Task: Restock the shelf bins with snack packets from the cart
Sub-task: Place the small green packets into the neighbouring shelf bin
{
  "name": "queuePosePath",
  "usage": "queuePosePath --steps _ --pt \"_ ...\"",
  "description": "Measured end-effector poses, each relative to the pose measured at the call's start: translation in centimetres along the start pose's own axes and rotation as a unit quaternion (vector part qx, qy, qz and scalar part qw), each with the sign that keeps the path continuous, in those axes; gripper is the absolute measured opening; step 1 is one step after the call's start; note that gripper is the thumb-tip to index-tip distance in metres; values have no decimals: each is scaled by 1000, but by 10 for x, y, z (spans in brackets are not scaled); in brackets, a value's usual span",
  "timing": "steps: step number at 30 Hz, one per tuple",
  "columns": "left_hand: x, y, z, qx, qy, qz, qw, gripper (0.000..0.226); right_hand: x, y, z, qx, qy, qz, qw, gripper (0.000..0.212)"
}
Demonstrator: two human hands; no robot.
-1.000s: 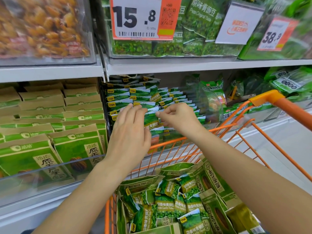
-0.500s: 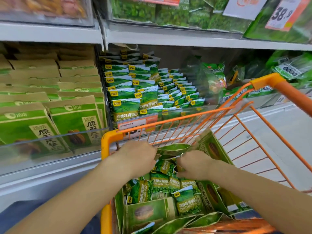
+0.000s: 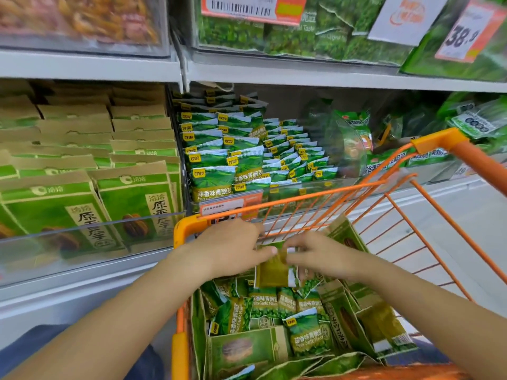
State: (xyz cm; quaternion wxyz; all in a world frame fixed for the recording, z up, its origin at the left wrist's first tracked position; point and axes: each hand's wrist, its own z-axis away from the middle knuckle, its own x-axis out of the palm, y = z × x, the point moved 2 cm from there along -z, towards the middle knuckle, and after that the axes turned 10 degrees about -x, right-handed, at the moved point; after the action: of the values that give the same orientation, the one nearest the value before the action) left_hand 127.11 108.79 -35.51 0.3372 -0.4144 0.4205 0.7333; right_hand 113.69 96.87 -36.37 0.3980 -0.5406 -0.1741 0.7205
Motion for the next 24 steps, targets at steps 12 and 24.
queuePosePath --steps 12,24 --pt "-30 21 12 145 120 349 918 35 -19 -21 18 21 45 -508 860 23" --pt "-51 2 14 12 357 331 873 35 -71 -49 -13 -170 332 -126 919 35"
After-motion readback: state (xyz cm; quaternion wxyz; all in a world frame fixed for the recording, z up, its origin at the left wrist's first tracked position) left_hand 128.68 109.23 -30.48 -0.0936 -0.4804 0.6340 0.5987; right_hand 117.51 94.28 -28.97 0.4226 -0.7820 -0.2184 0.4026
